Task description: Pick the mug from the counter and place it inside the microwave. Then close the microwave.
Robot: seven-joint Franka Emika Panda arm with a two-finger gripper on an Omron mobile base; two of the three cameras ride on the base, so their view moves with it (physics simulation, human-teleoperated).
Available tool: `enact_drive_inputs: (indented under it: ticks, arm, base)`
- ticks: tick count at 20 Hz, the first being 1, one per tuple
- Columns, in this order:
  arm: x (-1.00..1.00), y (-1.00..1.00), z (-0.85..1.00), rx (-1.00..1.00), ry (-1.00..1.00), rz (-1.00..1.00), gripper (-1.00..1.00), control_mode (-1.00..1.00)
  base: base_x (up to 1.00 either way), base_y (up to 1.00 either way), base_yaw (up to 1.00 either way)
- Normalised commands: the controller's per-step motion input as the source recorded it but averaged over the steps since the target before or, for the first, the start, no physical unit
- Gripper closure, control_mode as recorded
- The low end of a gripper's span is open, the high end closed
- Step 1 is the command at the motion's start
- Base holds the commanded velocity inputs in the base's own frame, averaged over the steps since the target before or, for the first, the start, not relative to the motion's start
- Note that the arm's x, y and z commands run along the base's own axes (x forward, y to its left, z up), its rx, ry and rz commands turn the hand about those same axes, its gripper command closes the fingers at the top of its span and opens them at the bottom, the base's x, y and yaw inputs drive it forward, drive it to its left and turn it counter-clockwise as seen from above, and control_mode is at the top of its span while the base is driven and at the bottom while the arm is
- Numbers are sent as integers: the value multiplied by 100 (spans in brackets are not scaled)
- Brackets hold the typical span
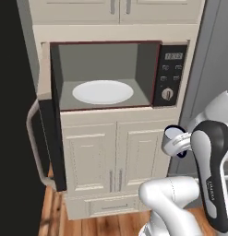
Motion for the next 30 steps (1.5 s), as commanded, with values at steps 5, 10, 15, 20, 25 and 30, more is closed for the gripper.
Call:
enact_drive_inputs:
  ticks: [5, 10, 15, 20, 25, 30]
  arm:
    - [0, 0, 0, 0, 0, 0, 100, 100]
    - [0, 0, 0, 0, 0, 0, 100, 100]
    - [0, 0, 0, 0, 0, 0, 100, 100]
    - [0, 0, 0, 0, 0, 0, 100, 100]
    - [0, 0, 0, 0, 0, 0, 100, 100]
    - [0, 0, 0, 0, 0, 0, 100, 100]
  base:
    - [0, 55, -6]
    - [0, 40, 0]
    - [0, 2, -1]
    - [0, 0, 0]
    - [0, 0, 0]
    - [0, 0, 0]
